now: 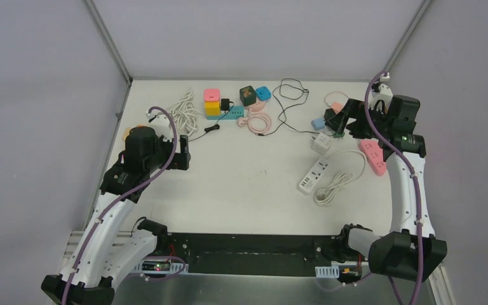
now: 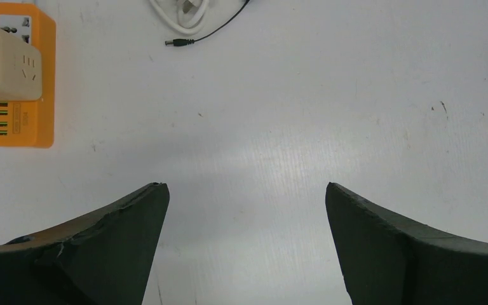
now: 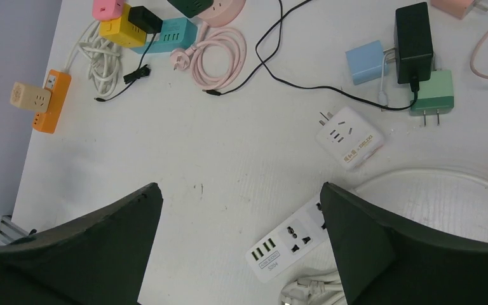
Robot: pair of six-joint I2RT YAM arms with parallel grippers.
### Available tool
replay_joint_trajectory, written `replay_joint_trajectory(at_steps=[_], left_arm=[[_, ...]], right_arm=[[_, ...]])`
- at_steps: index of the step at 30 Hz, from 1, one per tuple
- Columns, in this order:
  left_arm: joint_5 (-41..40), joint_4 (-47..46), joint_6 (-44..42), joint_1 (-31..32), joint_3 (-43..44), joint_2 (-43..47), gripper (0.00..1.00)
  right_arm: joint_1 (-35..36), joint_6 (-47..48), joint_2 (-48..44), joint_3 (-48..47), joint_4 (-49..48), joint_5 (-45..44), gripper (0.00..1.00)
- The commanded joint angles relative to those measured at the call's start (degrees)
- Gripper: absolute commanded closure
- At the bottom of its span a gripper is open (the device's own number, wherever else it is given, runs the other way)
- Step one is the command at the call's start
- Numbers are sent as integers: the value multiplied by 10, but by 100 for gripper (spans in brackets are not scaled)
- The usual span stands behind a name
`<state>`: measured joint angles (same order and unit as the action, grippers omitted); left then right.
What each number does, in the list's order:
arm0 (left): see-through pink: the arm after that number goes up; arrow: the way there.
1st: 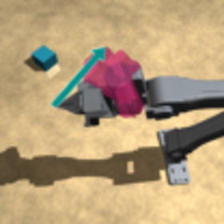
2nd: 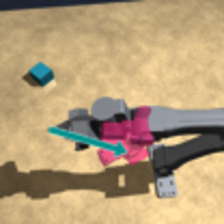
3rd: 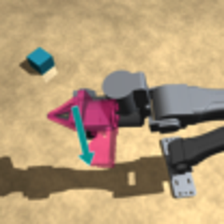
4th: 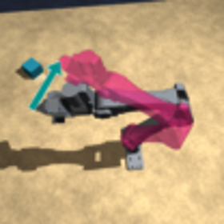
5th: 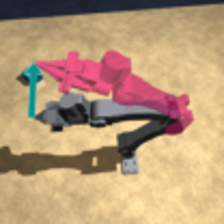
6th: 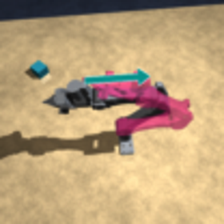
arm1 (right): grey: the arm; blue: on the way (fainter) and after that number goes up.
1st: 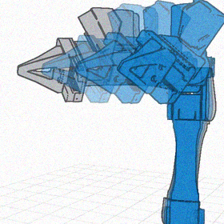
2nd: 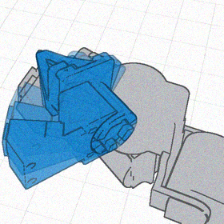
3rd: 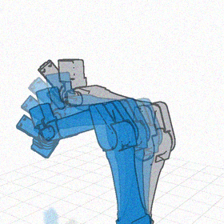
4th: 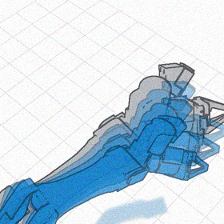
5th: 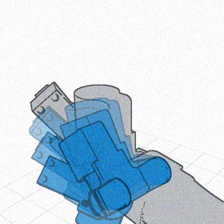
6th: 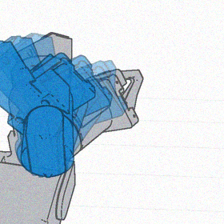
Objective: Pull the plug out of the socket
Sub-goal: Move the socket to the center of the board.
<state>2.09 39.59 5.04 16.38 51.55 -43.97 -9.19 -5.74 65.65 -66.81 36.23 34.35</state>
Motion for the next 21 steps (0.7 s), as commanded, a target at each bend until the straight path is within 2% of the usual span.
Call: replay_joint_trajectory(at_steps=[1, 14, 18, 21], left_arm=[[14, -22, -2, -8, -8, 6, 1], [15, -33, 11, -11, -18, 7, 1], [57, -60, 61, -11, -31, 11, 1], [75, -98, 105, -12, -41, 8, 1]], right_arm=[[-4, -7, -23, 0, -21, 9, 0], [-3, -10, -19, 11, -35, 38, 0], [-2, 73, -20, 29, -22, 151, 0], [7, 142, -16, 32, 4, 182, 0]])
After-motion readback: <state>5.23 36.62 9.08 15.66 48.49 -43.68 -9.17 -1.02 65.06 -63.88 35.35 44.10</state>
